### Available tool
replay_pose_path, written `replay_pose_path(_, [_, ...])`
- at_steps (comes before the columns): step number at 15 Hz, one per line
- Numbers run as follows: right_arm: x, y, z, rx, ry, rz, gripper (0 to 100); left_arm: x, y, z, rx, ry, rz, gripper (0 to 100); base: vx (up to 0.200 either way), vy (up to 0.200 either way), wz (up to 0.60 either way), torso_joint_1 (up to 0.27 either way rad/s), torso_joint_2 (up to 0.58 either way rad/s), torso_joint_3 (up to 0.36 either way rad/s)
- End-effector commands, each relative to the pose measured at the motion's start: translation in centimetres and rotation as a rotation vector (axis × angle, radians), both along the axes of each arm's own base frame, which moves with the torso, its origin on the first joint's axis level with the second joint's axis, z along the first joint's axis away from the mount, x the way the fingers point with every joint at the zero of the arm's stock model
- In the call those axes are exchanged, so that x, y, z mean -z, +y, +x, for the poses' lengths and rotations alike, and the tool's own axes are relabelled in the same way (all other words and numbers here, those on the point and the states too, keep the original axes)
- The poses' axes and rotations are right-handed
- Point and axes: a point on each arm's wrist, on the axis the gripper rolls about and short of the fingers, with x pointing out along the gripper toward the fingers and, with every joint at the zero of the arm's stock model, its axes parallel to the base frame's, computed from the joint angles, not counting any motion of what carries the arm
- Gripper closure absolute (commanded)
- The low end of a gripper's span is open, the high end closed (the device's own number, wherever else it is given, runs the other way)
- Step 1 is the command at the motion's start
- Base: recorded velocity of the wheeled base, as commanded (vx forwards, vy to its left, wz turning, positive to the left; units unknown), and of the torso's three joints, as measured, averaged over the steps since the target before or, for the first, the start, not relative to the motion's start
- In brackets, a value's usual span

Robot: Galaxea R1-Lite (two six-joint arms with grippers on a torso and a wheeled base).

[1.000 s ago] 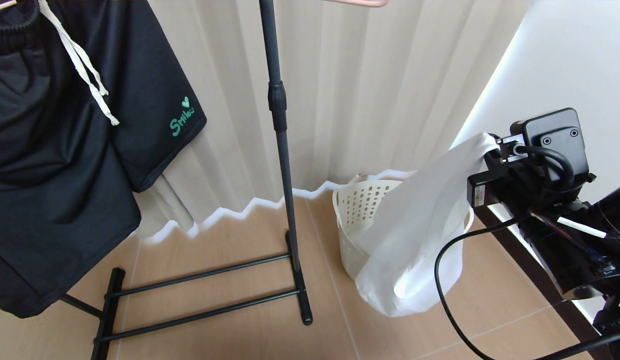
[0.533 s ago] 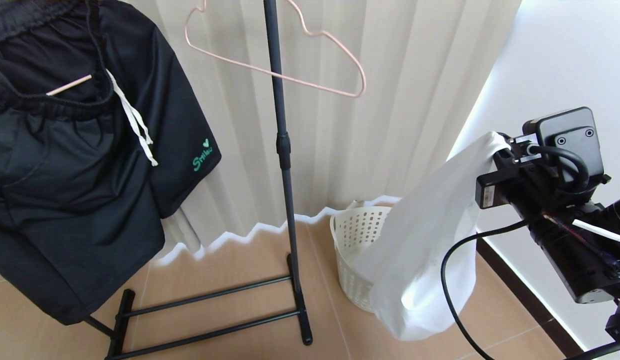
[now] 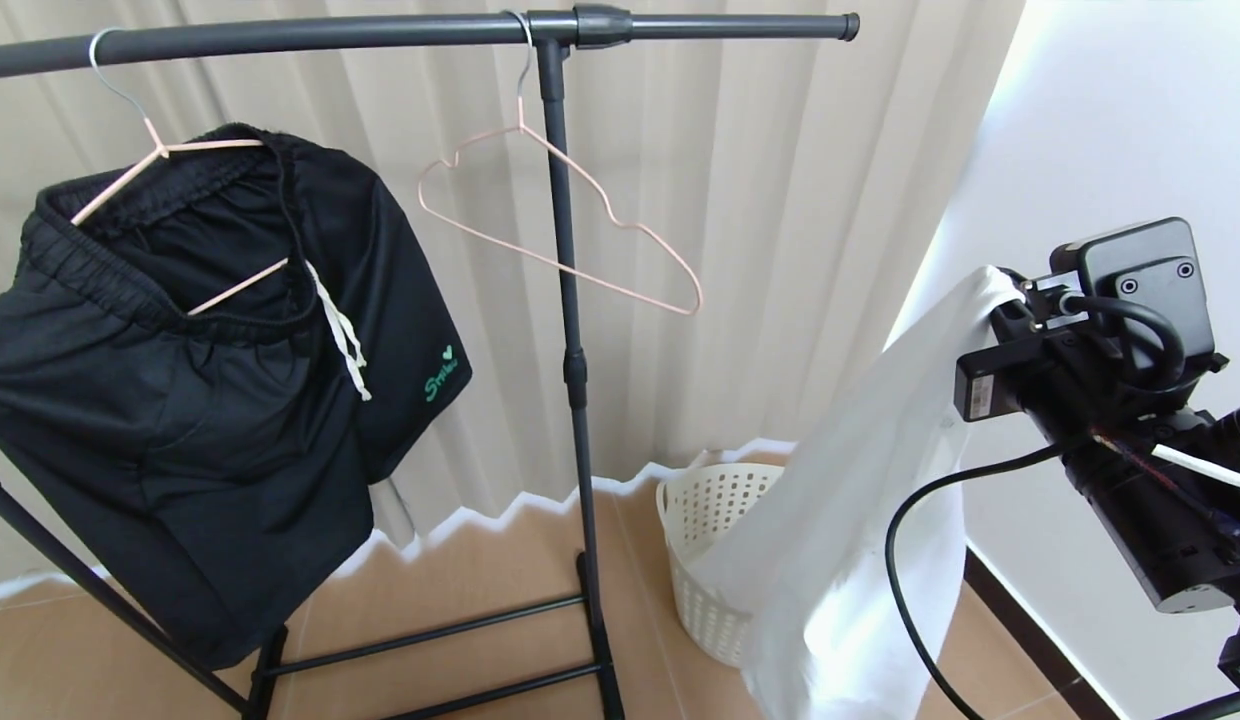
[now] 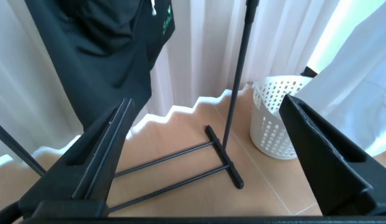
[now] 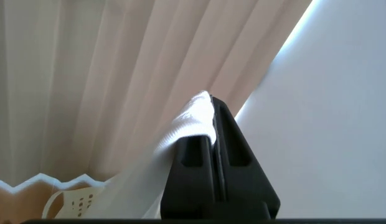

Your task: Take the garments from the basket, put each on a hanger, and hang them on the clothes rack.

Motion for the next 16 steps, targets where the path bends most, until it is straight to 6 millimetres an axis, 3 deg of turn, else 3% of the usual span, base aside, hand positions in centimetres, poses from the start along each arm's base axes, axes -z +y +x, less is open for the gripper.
replay_pose_path(1, [0.0,0.0,0.0,0.000,0.001,-0.001,100,0.0,0.0,0.0,0.000,0.002,0.000,0,0.000,0.000,0.00,0.183,-0.51,-0.325])
replay_pose_path(8, [0.5,0.2,0.3,0.000,0.018,-0.010,100,0.0,0.0,0.0,0.000,0.002,0.000,0,0.000,0.000,0.00,0.211,-0.55,-0.330])
replay_pose_path(16, [1.3,-0.1,0.7,0.011,0.043,-0.028,100,0.0,0.0,0.0,0.000,0.002,0.000,0,0.000,0.000,0.00,0.210,-0.50,-0.159])
